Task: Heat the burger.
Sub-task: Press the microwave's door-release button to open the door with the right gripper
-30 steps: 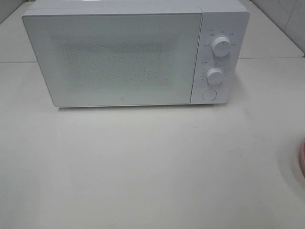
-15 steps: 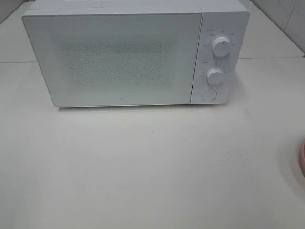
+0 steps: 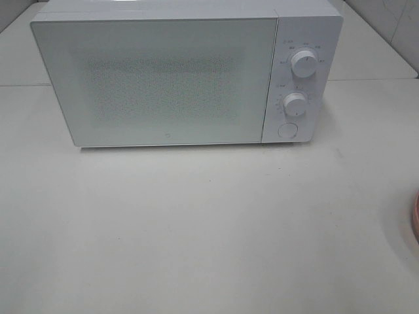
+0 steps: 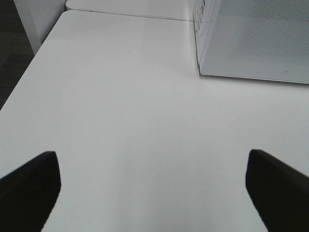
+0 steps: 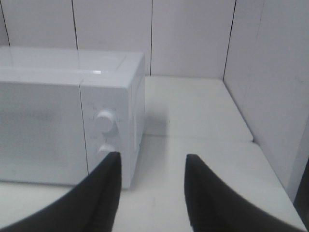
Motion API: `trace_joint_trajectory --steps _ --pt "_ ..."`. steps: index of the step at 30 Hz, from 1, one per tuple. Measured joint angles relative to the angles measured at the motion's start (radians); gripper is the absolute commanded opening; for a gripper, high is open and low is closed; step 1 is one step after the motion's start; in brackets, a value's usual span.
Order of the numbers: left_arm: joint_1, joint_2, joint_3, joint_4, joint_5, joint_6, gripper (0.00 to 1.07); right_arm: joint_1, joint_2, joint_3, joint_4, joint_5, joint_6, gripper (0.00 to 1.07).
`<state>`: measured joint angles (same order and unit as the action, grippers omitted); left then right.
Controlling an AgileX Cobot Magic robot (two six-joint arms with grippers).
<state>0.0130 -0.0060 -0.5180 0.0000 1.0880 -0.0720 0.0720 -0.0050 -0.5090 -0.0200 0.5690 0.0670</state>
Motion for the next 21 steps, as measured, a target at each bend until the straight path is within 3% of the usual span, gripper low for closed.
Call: trace_joint_trajectory --steps 6,21 --pt "0.000 0.000 0.000 0.000 0.000 0.000 0.97 0.000 0.001 0.058 0.000 -0.131 0.000 0.43" --pt "0.000 0.000 0.000 0.000 0.000 0.000 0.97 0.000 0.089 0.185 0.000 -0.209 0.000 0.43"
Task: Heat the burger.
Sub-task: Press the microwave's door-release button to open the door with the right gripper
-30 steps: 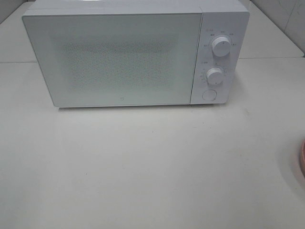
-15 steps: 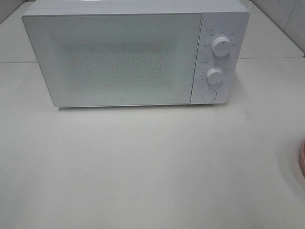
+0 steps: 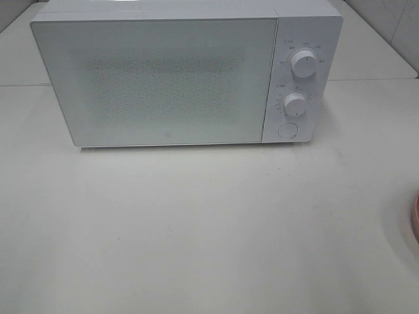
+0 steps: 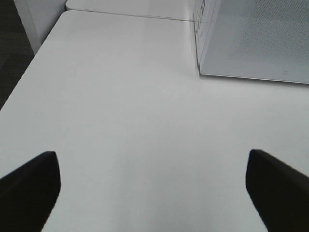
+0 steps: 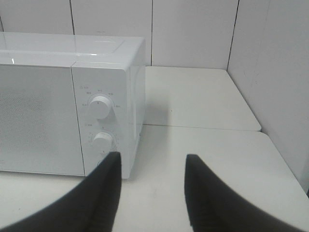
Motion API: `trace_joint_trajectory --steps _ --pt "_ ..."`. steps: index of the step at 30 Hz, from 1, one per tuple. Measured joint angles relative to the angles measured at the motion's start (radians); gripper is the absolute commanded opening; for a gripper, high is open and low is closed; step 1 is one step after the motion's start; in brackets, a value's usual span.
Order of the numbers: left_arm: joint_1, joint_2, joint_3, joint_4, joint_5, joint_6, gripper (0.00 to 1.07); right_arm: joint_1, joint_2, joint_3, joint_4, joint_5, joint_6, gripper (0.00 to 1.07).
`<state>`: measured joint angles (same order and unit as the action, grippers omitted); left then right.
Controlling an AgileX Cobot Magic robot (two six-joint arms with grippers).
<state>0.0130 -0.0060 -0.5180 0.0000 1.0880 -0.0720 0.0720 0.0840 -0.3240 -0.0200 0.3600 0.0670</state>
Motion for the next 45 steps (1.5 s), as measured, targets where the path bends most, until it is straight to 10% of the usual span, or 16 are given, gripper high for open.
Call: trace_joint_trajectory --steps 45 --pt "0.000 0.000 0.000 0.000 0.000 0.000 0.97 0.000 1.161 0.000 0.000 -0.821 0.045 0.43"
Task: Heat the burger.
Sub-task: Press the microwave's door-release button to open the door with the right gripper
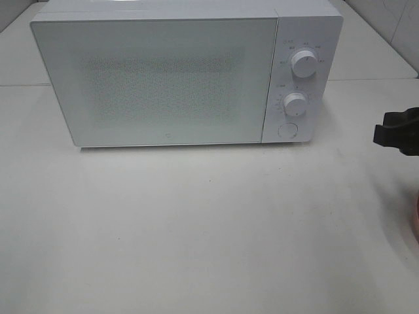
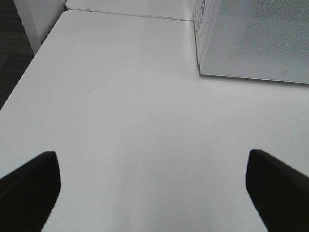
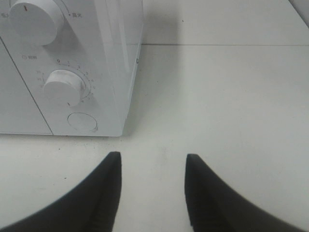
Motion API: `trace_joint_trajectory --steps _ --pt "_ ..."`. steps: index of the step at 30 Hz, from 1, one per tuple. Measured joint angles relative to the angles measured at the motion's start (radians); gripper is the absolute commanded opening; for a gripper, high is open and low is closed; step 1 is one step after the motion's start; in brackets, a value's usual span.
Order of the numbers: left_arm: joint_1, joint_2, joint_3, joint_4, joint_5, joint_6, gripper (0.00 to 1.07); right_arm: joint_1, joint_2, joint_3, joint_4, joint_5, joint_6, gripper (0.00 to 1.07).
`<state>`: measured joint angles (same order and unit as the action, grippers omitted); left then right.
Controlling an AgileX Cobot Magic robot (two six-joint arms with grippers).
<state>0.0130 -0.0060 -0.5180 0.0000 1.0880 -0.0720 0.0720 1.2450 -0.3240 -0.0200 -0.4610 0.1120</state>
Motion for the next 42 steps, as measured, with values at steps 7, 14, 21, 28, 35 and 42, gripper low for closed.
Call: trace_joint_trajectory --steps 7,14,21,28,35,42 --pt "0.000 0.000 0.000 0.000 0.000 0.000 0.97 0.000 0.088 -0.001 0.000 -0.130 0.029 0.45" --pt "0.000 0.000 0.000 0.000 0.000 0.000 0.97 0.000 0.147 -0.001 -0.019 -0.174 0.053 0.76" --pt "0.000 0.000 0.000 0.000 0.000 0.000 0.97 0.003 0.231 -0.002 -0.010 -0.294 0.105 0.84" --pt "0.000 0.000 0.000 0.000 0.000 0.000 0.97 0.101 0.318 -0.003 0.199 -0.338 -0.055 0.82" --pt "0.000 0.000 0.000 0.000 0.000 0.000 0.97 0.237 0.381 -0.005 0.444 -0.391 -0.274 0.77" --pt "0.000 0.000 0.000 0.000 0.000 0.000 0.97 0.369 0.389 -0.007 0.551 -0.459 -0.345 0.75"
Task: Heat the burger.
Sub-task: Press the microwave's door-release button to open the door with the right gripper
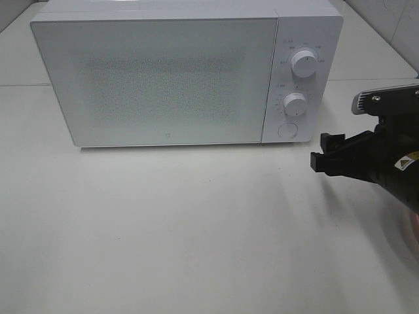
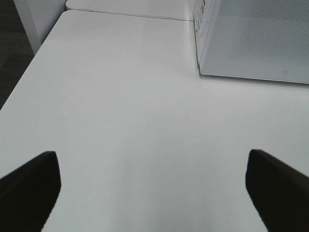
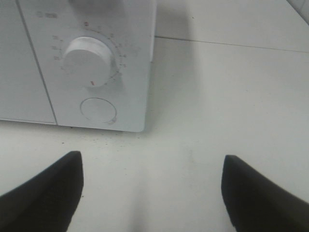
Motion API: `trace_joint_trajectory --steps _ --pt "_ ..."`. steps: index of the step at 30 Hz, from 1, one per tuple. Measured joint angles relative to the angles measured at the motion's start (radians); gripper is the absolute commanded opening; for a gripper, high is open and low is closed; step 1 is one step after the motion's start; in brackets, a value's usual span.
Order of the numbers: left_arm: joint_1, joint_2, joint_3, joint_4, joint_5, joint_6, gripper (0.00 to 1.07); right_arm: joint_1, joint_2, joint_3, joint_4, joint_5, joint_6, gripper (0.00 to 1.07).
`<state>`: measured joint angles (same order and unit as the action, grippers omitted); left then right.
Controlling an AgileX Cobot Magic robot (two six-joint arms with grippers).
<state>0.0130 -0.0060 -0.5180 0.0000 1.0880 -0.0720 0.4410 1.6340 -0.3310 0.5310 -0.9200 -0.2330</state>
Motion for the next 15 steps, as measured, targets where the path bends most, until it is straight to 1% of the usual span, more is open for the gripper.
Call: trace_joint_trajectory --steps 1,2,3,6,12,14,15 --pt "0.000 0.000 0.000 0.000 0.000 0.000 0.97 0.029 0.000 -0.005 0.020 -0.003 -0.004 0.76" --pt "0.000 0.000 0.000 0.000 0.000 0.000 0.97 0.029 0.000 -0.005 0.020 -0.003 -0.004 0.76" --pt "0.000 0.000 0.000 0.000 0.000 0.000 0.97 0.056 0.000 -0.018 0.048 -0.003 -0.004 0.76" --pt "0.000 0.000 0.000 0.000 0.000 0.000 0.97 0.074 0.001 -0.040 0.078 -0.003 -0.005 0.76" --pt "0.000 0.000 0.000 0.000 0.000 0.000 0.97 0.085 0.001 -0.068 0.090 0.004 0.023 0.76" --pt "0.000 0.000 0.000 0.000 0.000 0.000 0.97 0.088 0.001 -0.069 0.093 0.010 0.118 0.76" --pt "0.000 0.000 0.000 0.000 0.000 0.000 0.97 0.088 0.001 -0.069 0.093 0.010 0.118 0.76"
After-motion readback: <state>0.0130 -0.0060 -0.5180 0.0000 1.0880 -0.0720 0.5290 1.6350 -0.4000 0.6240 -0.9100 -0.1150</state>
